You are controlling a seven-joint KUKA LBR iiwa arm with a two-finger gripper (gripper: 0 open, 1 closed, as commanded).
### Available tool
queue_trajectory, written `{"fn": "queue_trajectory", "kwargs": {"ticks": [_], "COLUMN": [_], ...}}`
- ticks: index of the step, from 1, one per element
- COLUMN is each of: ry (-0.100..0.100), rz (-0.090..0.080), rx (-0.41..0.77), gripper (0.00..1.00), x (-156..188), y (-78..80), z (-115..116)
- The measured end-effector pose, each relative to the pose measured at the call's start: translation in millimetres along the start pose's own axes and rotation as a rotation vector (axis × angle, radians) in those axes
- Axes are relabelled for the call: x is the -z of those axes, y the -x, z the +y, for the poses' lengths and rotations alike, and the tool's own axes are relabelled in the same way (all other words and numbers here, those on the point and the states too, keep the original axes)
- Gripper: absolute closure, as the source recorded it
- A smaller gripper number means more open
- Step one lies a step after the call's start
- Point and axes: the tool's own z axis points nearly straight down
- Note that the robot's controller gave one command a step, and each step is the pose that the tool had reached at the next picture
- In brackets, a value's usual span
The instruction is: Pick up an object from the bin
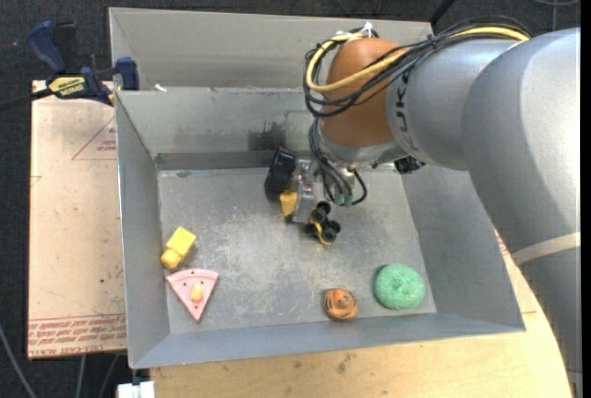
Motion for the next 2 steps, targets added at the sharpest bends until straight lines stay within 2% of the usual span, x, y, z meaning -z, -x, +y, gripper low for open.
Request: {"fn": "queue_trajectory", "kwargs": {"ticks": [2], "ry": [0.0], "rz": [0.0], "rx": [0.001], "gripper": [1.0], "x": [0.0], "y": [-0.1], "z": [0.0]}}
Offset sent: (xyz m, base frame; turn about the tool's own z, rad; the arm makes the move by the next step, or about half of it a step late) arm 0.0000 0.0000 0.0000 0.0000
